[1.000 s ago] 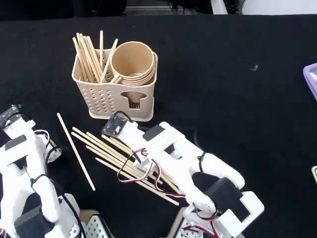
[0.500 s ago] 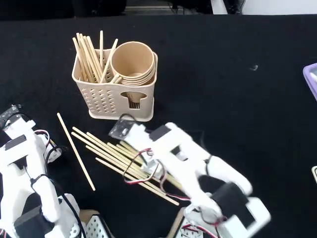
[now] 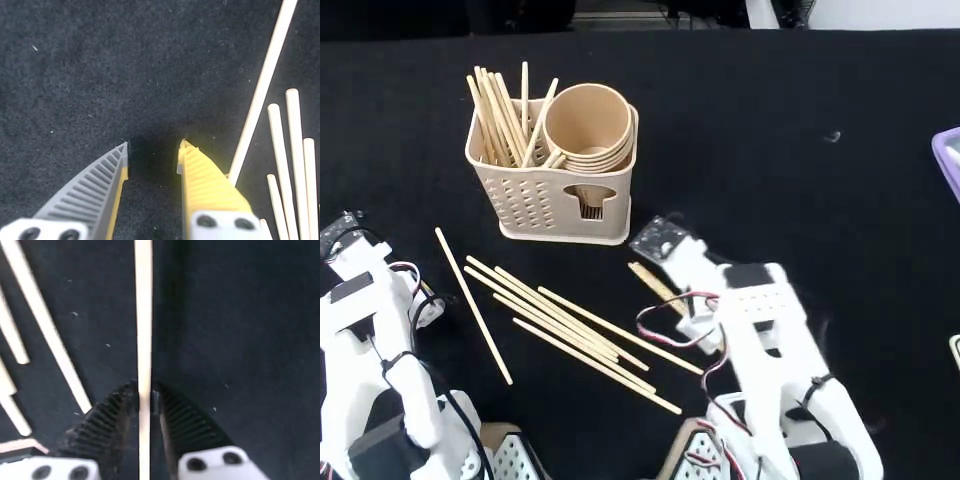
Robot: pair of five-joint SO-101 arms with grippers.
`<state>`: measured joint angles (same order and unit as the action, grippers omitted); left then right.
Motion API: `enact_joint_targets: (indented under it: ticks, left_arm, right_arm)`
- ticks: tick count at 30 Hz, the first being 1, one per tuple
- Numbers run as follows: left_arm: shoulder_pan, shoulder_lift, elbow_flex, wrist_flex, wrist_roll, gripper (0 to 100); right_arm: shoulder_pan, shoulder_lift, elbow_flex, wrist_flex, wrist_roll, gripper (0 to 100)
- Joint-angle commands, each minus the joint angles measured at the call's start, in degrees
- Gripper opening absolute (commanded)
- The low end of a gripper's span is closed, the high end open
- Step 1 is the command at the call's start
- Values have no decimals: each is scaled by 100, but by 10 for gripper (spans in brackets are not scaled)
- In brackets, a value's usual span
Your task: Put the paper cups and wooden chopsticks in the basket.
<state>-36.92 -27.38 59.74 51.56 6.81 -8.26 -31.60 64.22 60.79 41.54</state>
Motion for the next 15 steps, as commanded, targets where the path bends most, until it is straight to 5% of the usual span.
enact_joint_targets:
  ticks: [1, 15]
  left_arm:
    - [13, -141, -22, -88, 44, 170]
    - [13, -141, -22, -88, 44, 170]
  right_arm:
    - [475, -198, -13, -237, 220, 59]
    - [-79, -198, 198, -404, 158, 64]
